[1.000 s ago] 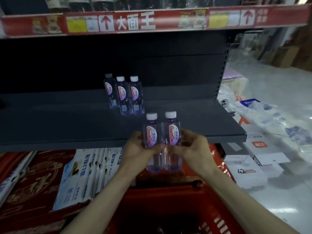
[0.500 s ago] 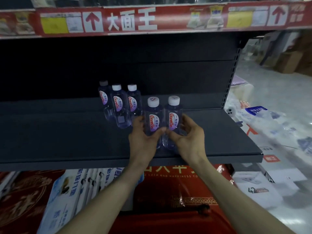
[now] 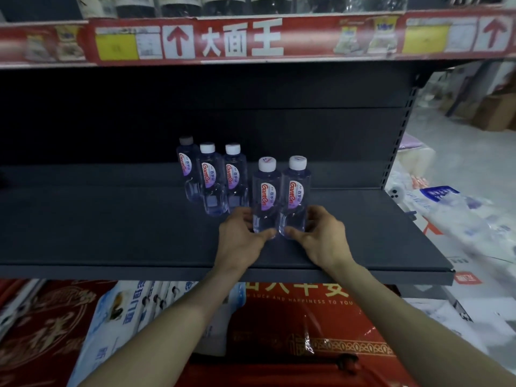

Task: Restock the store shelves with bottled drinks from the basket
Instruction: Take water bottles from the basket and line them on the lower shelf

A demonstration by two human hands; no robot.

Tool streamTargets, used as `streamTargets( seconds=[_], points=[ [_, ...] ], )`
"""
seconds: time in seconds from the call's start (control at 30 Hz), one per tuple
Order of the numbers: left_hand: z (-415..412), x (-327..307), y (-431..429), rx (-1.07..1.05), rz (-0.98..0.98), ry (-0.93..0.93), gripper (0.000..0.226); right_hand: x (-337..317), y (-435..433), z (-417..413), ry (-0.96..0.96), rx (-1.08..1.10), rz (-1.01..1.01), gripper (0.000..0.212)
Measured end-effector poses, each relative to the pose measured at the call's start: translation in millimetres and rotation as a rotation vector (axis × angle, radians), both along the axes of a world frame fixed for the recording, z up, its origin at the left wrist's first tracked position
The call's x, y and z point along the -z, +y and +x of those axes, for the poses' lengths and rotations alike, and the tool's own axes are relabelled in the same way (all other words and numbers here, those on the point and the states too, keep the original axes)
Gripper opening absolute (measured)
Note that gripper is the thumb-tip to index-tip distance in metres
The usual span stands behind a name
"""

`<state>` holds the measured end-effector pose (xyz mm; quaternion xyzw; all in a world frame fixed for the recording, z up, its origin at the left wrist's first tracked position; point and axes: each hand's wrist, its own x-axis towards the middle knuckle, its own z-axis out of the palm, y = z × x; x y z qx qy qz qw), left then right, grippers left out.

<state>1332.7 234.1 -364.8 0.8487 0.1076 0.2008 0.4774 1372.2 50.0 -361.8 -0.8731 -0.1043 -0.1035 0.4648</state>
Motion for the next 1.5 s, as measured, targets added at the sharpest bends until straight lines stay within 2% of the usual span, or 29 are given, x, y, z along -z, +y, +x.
streamTargets(
  seconds=[0.2,0.33,0.6,0.77,1.13,1.37,1.5],
  points=[
    [30.3,3.1,2.1,-0.056,0.008,-0.008,0.039,1.9,12.0,31.8,0.055,0.029,-0.044,0.059],
    [41.0,9.9,0.7,-0.133,0.145,-0.011,0.03,4.7,16.5,35.9,0.059,0.064,-0.142,0.061],
    [42.5,10.5,-5.9,-0.219,0.374,0.055,0.045,3.1,15.4,33.7,0.099,0.085,-0.12,0.058],
    [41.3,10.3,-7.1,-0.232,0.379,0.056,0.047,7.4,16.0,35.9,0.062,0.071,-0.16,0.048],
    [42.8,12.5,-8.5,-0.244,0.403,0.064,0.04,8.5,17.1,37.7,0.065,0.05,-0.2,0.046],
    [37.5,9.5,-9.8,-0.215,0.387,0.086,0.041,3.6,15.2,32.3,0.123,0.033,-0.261,0.069],
    [22.1,5.4,-10.9,-0.083,0.315,0.136,0.04,-1.1,11.3,22.1,0.2,0.002,-0.241,0.076]
  ],
)
